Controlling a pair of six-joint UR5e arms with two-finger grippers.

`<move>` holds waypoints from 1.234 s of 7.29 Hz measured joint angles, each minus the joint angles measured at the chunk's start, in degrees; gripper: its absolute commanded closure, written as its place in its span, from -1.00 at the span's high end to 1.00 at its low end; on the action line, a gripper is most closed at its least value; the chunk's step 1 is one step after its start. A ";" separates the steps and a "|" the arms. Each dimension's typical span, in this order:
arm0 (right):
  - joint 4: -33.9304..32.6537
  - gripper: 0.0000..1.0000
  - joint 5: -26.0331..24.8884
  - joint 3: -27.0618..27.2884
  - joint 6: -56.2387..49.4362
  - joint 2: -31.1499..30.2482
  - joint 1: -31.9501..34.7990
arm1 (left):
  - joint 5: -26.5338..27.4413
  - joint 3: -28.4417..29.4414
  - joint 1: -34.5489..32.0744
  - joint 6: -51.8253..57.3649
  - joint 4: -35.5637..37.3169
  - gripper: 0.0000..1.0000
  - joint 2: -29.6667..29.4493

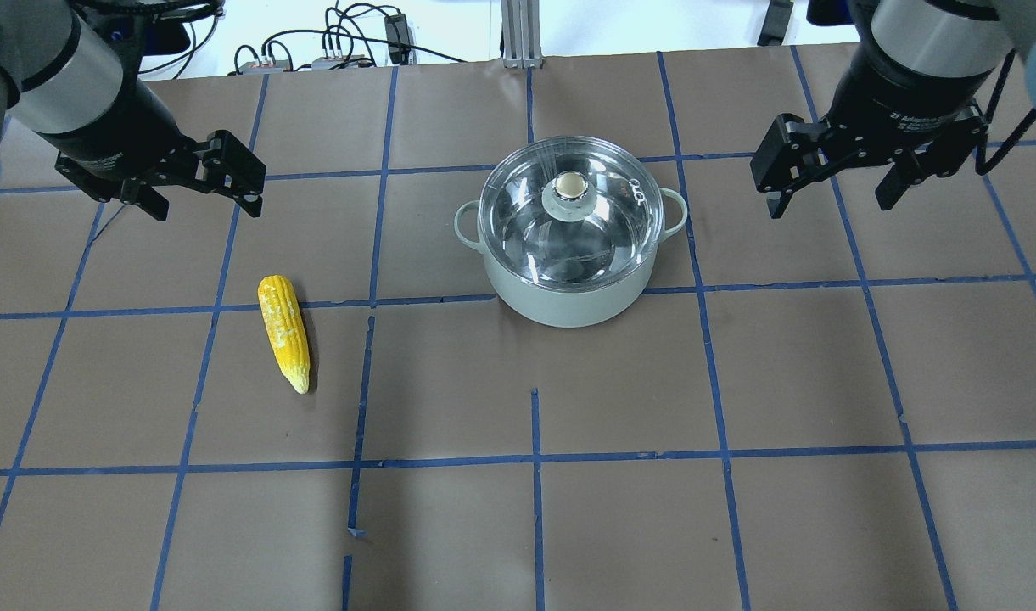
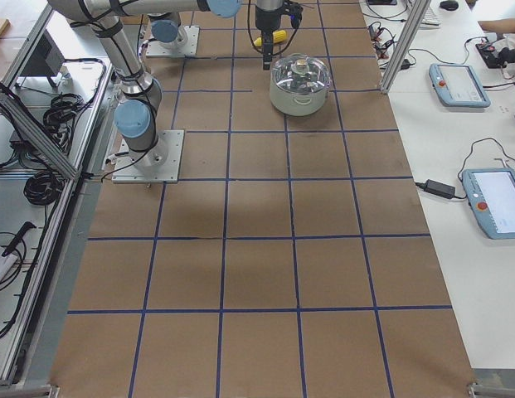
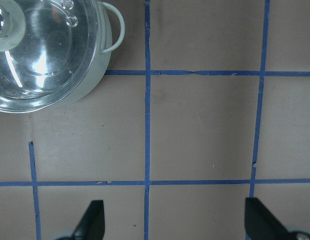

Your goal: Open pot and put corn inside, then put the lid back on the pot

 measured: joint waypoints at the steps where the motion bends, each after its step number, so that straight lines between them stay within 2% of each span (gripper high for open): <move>1: -2.07 0.99 0.20 -0.19 -0.22 0.92 0.18 | -0.11 0.00 -0.01 -0.29 0.02 1.00 0.01; 3: -5.60 0.95 0.62 -3.44 0.00 7.10 3.14 | 0.03 0.00 -0.03 -0.95 -0.02 1.00 0.25; 4: -7.25 0.99 0.60 -7.62 1.95 12.42 7.00 | 0.23 -0.19 -0.05 -1.23 -0.02 1.00 0.70; 6: -11.85 0.99 0.90 -14.59 13.17 22.70 14.14 | -0.53 -0.96 -0.06 -0.80 0.49 1.00 0.82; 9: -14.61 0.99 0.97 -15.73 19.14 26.30 16.02 | -2.32 -0.55 -0.06 -1.12 1.21 1.00 0.40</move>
